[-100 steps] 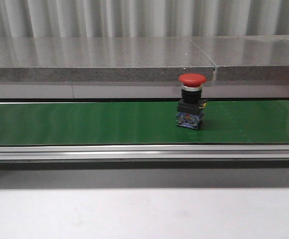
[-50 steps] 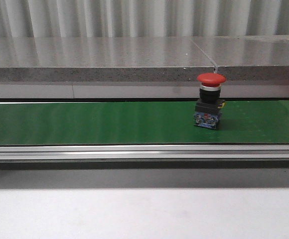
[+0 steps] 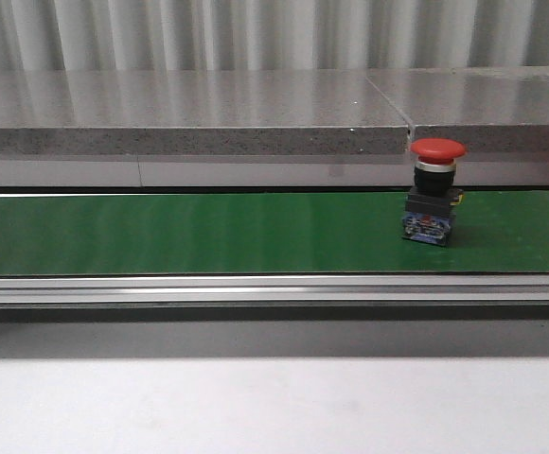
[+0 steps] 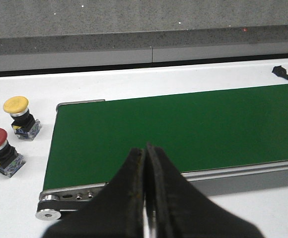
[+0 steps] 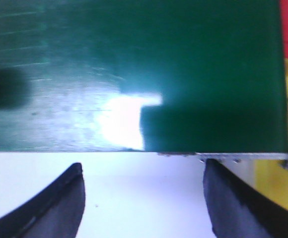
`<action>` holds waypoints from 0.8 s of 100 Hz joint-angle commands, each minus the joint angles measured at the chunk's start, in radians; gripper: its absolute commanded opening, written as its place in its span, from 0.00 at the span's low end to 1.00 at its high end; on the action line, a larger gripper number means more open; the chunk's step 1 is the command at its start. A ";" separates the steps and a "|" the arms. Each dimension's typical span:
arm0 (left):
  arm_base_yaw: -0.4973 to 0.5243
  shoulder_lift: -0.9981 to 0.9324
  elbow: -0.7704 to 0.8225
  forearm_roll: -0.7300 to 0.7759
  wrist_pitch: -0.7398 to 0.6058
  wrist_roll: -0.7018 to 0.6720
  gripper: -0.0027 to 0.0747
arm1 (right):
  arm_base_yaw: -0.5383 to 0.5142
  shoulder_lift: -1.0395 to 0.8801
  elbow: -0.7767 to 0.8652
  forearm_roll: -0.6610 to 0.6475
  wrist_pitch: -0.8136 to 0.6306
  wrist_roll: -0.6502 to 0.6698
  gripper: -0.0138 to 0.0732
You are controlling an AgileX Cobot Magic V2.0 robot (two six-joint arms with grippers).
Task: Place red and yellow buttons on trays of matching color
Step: 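Lower the right gripper onto the red button at the belt end and grasp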
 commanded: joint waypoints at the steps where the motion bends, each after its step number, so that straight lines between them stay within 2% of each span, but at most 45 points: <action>1: -0.009 0.006 -0.027 -0.008 -0.079 0.001 0.01 | 0.006 -0.010 -0.060 0.087 0.010 -0.110 0.75; 24: -0.009 0.006 -0.027 -0.008 -0.079 0.001 0.01 | 0.128 0.039 -0.108 0.088 0.030 -0.168 0.75; 47: -0.009 0.006 -0.027 -0.008 -0.079 0.001 0.01 | 0.236 0.130 -0.180 0.058 0.035 -0.172 0.75; 80: -0.009 0.006 -0.027 -0.008 -0.079 0.001 0.01 | 0.277 0.276 -0.282 0.049 0.019 -0.220 0.75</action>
